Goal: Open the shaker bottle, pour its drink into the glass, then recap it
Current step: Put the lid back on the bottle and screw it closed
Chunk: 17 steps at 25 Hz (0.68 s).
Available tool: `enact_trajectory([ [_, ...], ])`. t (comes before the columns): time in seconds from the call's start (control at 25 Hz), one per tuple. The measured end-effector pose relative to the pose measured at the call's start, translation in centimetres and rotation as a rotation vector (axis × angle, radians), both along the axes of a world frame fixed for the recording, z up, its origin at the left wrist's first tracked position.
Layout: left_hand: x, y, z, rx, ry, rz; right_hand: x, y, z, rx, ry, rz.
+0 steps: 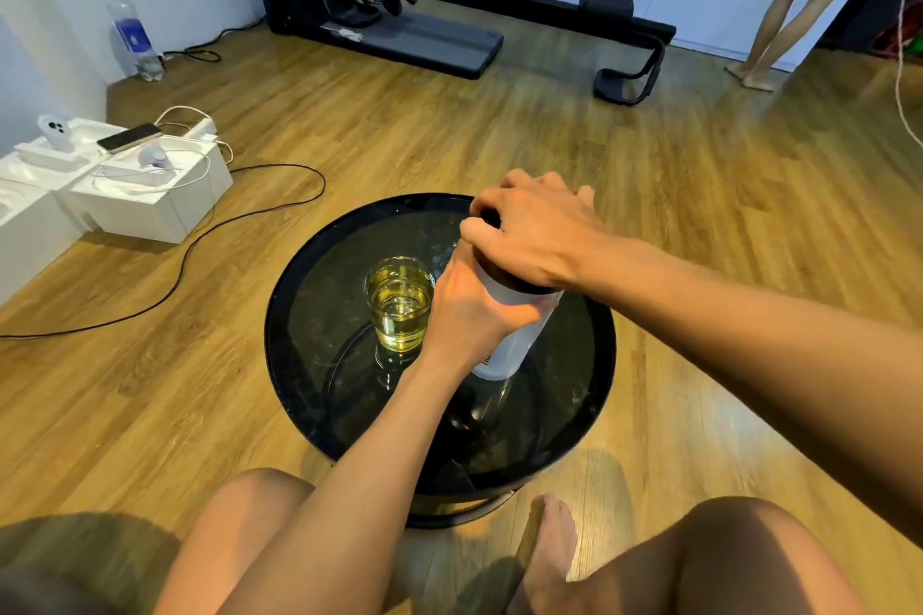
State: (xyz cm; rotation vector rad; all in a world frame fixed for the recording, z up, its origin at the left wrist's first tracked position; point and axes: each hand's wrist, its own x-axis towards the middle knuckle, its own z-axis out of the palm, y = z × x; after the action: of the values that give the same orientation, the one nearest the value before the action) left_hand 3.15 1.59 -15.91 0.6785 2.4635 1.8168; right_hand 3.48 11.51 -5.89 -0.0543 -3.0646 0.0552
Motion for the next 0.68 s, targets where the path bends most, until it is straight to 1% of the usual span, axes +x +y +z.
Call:
enact_trajectory([
  [0.08, 0.0, 0.0, -0.2, 0.001, 0.017, -0.004, 0.9, 1.1, 1.1, 0.058, -0.015, 0.207],
  [0.12, 0.1, 0.1, -0.2, 0.001, 0.025, -0.004, 1.2, 1.5, 1.4, 0.077, -0.020, 0.273],
  [0.16, 0.1, 0.1, -0.3, -0.004, 0.033, -0.003, 1.2, 1.5, 1.2, 0.100, -0.016, 0.266],
  [0.28, -0.1, 0.1, -0.2, -0.003, 0.064, -0.004, 0.6, -0.1, -0.3, 0.101, 0.084, 0.021],
  [0.32, 0.0, 0.1, -0.2, -0.001, 0.057, -0.004, 0.5, -0.3, -0.3, 0.099, 0.079, 0.018],
  [0.48, -0.1, 0.0, -0.4, -0.017, 0.064, -0.002, 0.7, 2.2, 2.0, 0.160, -0.063, 0.398],
  [0.52, -0.1, 0.1, -0.4, -0.019, 0.070, 0.004, 0.7, 2.4, 1.9, 0.196, -0.071, 0.425],
  [0.56, -0.2, 0.2, -0.3, -0.022, 0.062, 0.008, 0.5, 2.2, 1.5, 0.226, -0.040, 0.386],
  [0.6, -0.2, 0.2, -0.3, -0.023, 0.050, 0.007, 0.3, 1.5, 0.7, 0.242, 0.031, 0.299],
  [0.68, -0.2, 0.2, -0.3, -0.014, 0.042, 0.003, -0.1, 0.3, -0.7, 0.236, 0.143, 0.160],
])
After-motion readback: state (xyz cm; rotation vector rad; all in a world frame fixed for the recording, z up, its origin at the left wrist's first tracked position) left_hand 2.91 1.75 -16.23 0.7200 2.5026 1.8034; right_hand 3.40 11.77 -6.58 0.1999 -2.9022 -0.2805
